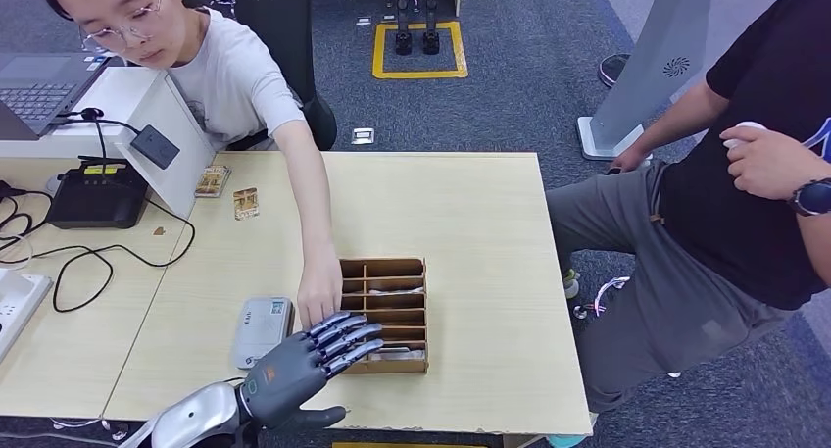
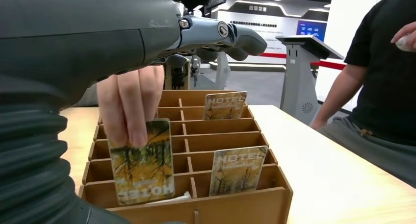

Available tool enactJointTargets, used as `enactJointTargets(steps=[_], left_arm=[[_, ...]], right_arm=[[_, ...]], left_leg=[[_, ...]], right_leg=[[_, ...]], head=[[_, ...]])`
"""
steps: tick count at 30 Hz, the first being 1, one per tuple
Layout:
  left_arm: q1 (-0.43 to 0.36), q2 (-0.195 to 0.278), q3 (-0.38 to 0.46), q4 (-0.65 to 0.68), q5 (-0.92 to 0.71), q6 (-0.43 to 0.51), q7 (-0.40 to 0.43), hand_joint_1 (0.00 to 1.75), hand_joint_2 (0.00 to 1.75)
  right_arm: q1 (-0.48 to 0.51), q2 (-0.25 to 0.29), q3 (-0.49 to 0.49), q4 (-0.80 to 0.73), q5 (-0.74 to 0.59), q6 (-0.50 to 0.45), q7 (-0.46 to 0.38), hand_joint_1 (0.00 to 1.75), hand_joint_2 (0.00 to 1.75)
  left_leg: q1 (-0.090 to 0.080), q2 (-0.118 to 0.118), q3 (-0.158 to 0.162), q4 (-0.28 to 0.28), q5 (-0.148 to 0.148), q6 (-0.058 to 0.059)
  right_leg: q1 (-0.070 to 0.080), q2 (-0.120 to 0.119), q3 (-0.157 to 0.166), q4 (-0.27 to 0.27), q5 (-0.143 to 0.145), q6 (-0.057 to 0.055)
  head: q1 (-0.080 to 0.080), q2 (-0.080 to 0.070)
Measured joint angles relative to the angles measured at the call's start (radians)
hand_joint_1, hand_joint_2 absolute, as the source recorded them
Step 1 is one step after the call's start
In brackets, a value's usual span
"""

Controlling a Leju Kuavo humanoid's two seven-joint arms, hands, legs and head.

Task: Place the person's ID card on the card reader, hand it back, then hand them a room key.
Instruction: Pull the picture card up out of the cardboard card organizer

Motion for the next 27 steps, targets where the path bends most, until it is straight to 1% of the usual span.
enactJointTargets(steps=[13,20,24,27], left_arm=[[-0.012,-0.01,-0.024,0.012,0.021,0.001,0.01,0.0,1.75],[-0.024,-0.045,-0.05,0.049,-0.038,0.018,0.077,0.0,1.75],[-0.033,-0.076,-0.056,0.085,-0.11,0.031,0.154,0.0,1.75],[-0.04,-0.092,-0.057,0.105,-0.126,0.036,0.168,0.0,1.75]], right_arm=[[0.001,0.0,-0.003,0.0,0.007,0.0,0.004,0.0,1.75],[0.001,0.0,-0.008,0.0,0.015,0.0,0.01,0.0,1.75],[0.001,0.001,-0.008,0.0,0.021,0.0,0.016,0.0,1.75],[0.001,0.002,-0.008,0.0,0.021,0.0,0.018,0.0,1.75]], left_leg=[[0.0,0.0,0.0,0.0,0.0,0.0],[0.0,0.0,0.0,0.0,0.0,0.0],[0.0,0.0,0.0,0.0,0.0,0.0],[0.0,0.0,0.0,0.0,0.0,0.0]], right_leg=[[0.0,0.0,0.0,0.0,0.0,0.0],[0.0,0.0,0.0,0.0,0.0,0.0],[0.0,0.0,0.0,0.0,0.0,0.0],[0.0,0.0,0.0,0.0,0.0,0.0]], head=[[0.0,0.0],[0.0,0.0],[0.0,0.0],[0.0,0.0]])
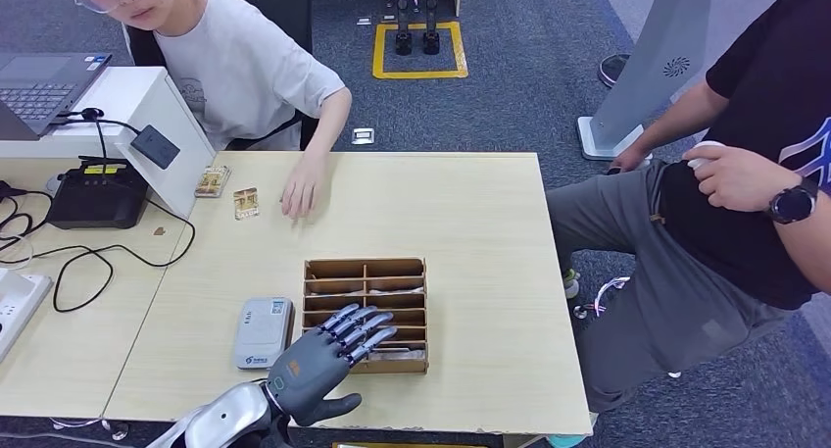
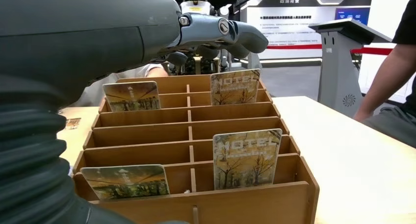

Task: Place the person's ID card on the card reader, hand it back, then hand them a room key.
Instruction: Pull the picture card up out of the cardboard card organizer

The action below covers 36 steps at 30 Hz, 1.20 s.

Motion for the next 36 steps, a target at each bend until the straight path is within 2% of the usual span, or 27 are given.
enactJointTargets(steps=[18,24,36], left_arm=[[-0.008,-0.046,0.0,0.089,-0.069,0.018,0.071,0.0,1.75],[-0.009,-0.052,0.0,0.105,-0.062,0.018,0.068,0.0,1.75],[-0.009,-0.059,0.001,0.106,0.031,-0.003,0.012,0.0,1.75]], right_arm=[[0.0,0.001,-0.011,0.0,0.026,0.0,0.002,0.0,1.75],[0.0,0.001,-0.021,0.0,0.029,0.0,0.003,0.0,1.75],[0.0,0.001,-0.027,0.0,0.038,0.0,0.002,0.0,1.75]], left_leg=[[0.0,0.0,0.0,0.0,0.0,0.0],[0.0,0.0,0.0,0.0,0.0,0.0],[0.0,0.0,0.0,0.0,0.0,0.0]], right_leg=[[0.0,0.0,0.0,0.0,0.0,0.0],[0.0,0.0,0.0,0.0,0.0,0.0],[0.0,0.0,0.0,0.0,0.0,0.0]], head=[[0.0,0.0],[0.0,0.0],[0.0,0.0]])
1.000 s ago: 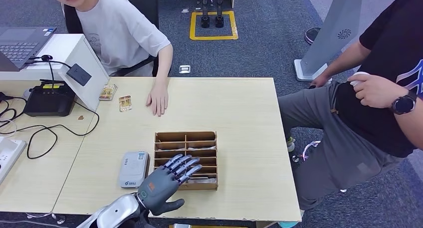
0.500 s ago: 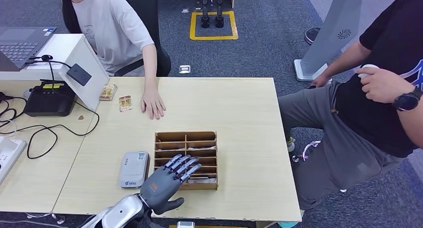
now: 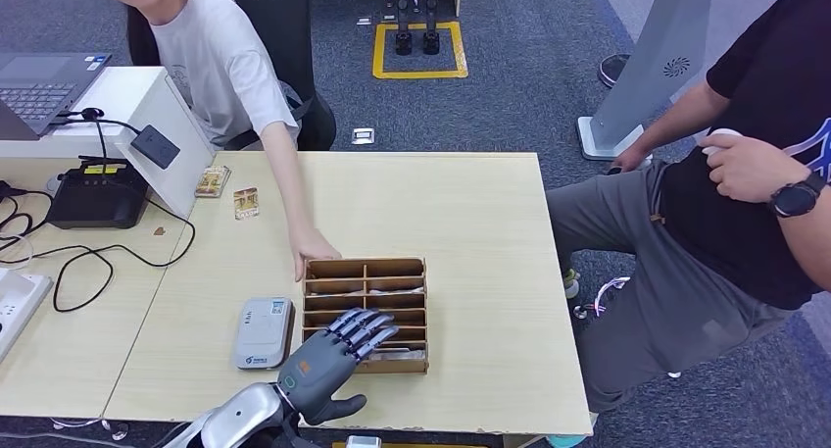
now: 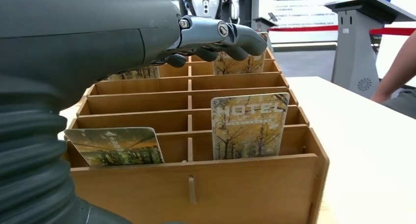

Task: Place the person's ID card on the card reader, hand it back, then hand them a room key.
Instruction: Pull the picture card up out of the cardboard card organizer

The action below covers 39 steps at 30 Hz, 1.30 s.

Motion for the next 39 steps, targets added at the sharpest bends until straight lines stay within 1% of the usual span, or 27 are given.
enactJointTargets(steps=[5,19,28,39], left_arm=[[0.0,-0.002,0.0,-0.011,0.047,-0.014,-0.033,0.0,1.75],[0.0,-0.006,0.0,-0.018,0.052,-0.019,-0.036,0.0,1.75],[0.0,-0.013,-0.001,-0.016,0.027,-0.021,-0.016,0.0,1.75],[0.002,-0.039,-0.009,0.015,0.012,-0.019,0.004,0.0,1.75]], right_arm=[[0.0,0.0,-0.006,0.0,0.004,0.0,-0.001,0.0,1.75],[0.0,0.0,-0.016,0.0,0.007,0.001,-0.002,0.0,1.75],[0.0,0.0,-0.02,0.0,0.021,0.001,0.001,0.0,1.75],[0.0,0.0,-0.022,0.0,0.031,0.001,0.006,0.0,1.75]], left_leg=[[0.0,0.0,0.0,0.0,0.0,0.0],[0.0,0.0,0.0,0.0,0.0,0.0],[0.0,0.0,0.0,0.0,0.0,0.0],[0.0,0.0,0.0,0.0,0.0,0.0]], right_leg=[[0.0,0.0,0.0,0.0,0.0,0.0],[0.0,0.0,0.0,0.0,0.0,0.0],[0.0,0.0,0.0,0.0,0.0,0.0],[0.0,0.0,0.0,0.0,0.0,0.0]], head=[[0.0,0.0],[0.0,0.0],[0.0,0.0],[0.0,0.0]])
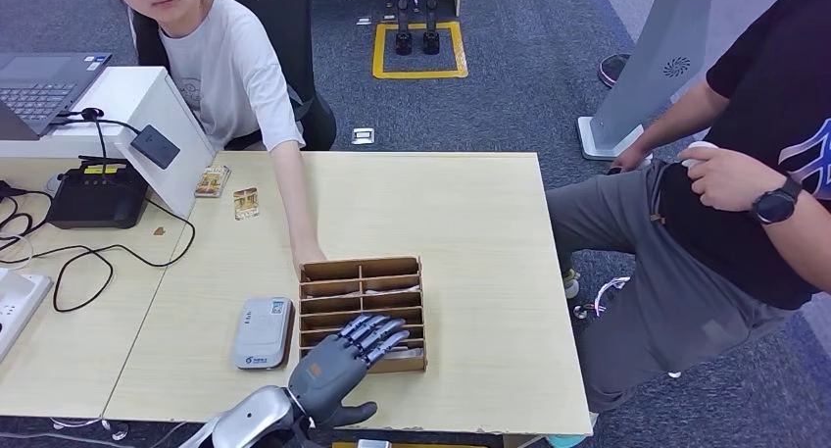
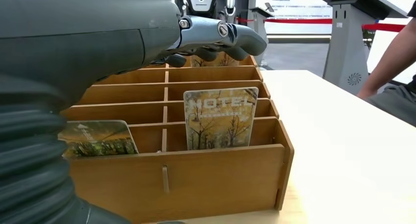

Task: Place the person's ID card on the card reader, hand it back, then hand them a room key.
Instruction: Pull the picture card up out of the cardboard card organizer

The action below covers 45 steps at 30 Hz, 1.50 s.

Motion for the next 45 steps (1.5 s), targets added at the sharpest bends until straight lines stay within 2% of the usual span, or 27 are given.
enactJointTargets(steps=[27,33,45], left_arm=[[0.003,-0.044,0.002,0.052,-0.046,0.042,0.051,0.0,1.75],[0.011,-0.075,0.029,0.052,-0.078,0.099,0.085,0.0,1.75],[0.025,-0.088,0.064,0.052,-0.088,0.105,0.089,0.0,1.75]], right_arm=[[0.0,0.001,-0.015,0.0,0.017,0.0,0.002,0.0,1.75],[0.002,0.006,-0.025,0.0,0.021,-0.002,0.001,0.0,1.75],[0.005,0.008,-0.026,0.0,0.027,-0.003,0.001,0.0,1.75]], left_leg=[[0.0,0.0,0.0,0.0,0.0,0.0],[0.0,0.0,0.0,0.0,0.0,0.0],[0.0,0.0,0.0,0.0,0.0,0.0]], right_leg=[[0.0,0.0,0.0,0.0,0.0,0.0],[0.0,0.0,0.0,0.0,0.0,0.0],[0.0,0.0,0.0,0.0,0.0,0.0]], head=[[0.0,0.0],[0.0,0.0],[0.0,0.0]])
